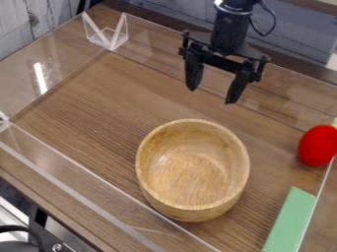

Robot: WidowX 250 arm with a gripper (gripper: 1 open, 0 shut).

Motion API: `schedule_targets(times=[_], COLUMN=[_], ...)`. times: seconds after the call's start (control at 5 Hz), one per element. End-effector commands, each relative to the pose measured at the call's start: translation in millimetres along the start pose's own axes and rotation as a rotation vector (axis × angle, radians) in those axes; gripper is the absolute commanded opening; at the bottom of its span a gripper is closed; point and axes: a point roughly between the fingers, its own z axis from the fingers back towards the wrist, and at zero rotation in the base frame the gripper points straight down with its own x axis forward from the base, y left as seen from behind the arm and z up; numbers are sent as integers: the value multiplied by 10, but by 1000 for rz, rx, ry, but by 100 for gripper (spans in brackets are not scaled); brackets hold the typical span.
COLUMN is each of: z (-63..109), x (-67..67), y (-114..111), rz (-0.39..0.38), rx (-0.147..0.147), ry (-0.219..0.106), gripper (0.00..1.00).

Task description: Move the red object to the right side of the table

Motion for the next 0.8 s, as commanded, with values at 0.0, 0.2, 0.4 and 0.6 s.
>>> schedule_targets(times=[0.0,0.2,0.4,0.6], z=[261,302,361,337], x=[44,35,39,212], y=[133,220,320,390], rz=[21,30,40,90], rx=[1,11,21,21], ry=[-66,-57,-54,-73], gripper=[100,100,100,100])
